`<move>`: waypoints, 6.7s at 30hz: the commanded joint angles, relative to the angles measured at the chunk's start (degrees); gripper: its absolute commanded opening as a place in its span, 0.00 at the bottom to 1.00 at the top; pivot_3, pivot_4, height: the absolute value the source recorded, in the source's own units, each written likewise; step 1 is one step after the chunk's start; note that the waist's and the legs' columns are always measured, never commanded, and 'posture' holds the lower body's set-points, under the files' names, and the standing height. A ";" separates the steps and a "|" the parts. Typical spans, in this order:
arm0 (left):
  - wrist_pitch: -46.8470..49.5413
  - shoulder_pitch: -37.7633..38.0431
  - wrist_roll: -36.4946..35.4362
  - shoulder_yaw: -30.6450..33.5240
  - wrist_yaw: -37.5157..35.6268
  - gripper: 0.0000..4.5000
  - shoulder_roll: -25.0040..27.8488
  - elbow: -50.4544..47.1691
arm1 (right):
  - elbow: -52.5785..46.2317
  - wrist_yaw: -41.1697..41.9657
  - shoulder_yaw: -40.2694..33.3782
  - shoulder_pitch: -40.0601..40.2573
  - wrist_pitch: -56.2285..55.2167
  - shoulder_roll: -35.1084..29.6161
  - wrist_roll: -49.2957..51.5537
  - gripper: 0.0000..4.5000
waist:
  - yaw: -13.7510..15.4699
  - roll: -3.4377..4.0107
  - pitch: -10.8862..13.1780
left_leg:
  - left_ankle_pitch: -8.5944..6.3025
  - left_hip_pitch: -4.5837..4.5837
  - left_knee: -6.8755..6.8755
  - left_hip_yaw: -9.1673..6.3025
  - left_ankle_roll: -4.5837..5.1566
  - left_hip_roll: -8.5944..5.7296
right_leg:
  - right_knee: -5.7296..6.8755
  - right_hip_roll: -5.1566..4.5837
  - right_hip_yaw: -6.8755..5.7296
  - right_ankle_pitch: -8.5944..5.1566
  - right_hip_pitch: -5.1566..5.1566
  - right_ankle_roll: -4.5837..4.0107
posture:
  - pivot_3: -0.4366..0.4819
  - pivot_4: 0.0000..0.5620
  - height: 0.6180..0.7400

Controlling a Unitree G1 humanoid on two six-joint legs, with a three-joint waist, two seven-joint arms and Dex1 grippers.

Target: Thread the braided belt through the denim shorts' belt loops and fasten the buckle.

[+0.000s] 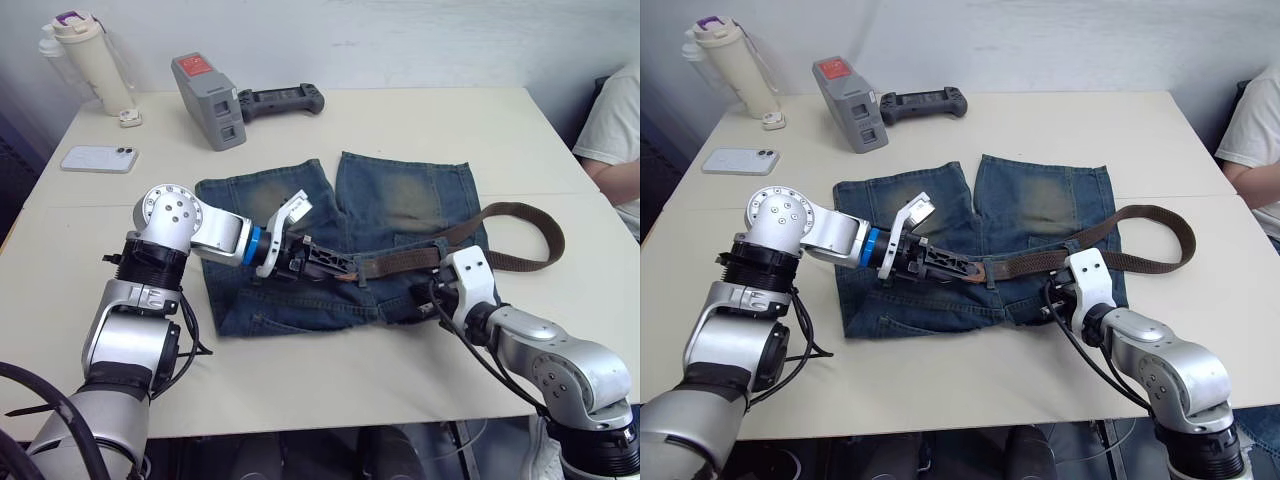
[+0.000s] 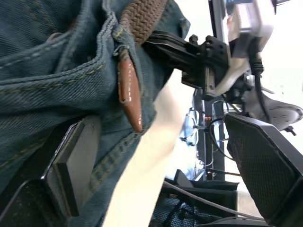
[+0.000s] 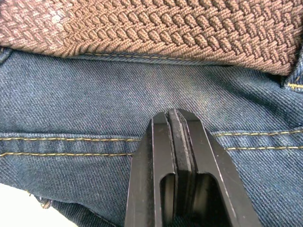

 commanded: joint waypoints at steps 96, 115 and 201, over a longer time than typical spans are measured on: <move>-50.28 23.87 37.80 0.06 -56.34 1.00 27.52 -34.24 | -0.18 30.42 17.59 -11.28 -10.07 -23.01 -12.09 0.98 | 0.53 0.06 0.12 | -0.20 0.07 -0.03 0.55 0.08 0.02 | -0.14 0.00 0.40 0.03 -0.24 0.00 | 0.48 0.27 1.00; -60.36 22.32 47.50 0.18 -55.74 1.00 21.32 -33.88 | 9.61 38.99 0.35 1.10 -21.88 -35.90 -18.57 0.01 | 1.06 0.07 0.12 | -0.26 0.01 0.10 0.57 0.16 0.01 | -0.20 0.00 0.38 0.07 -0.16 0.07 | 0.48 0.27 1.00; -58.56 21.15 52.19 -2.99 -53.22 1.00 13.89 -37.81 | 4.07 -33.94 -8.52 11.21 -23.00 2.15 70.24 1.00 | -0.28 0.16 0.08 | -0.24 0.15 0.05 0.53 0.14 0.05 | -0.06 0.01 0.48 0.07 -0.13 0.06 | 0.48 0.27 1.00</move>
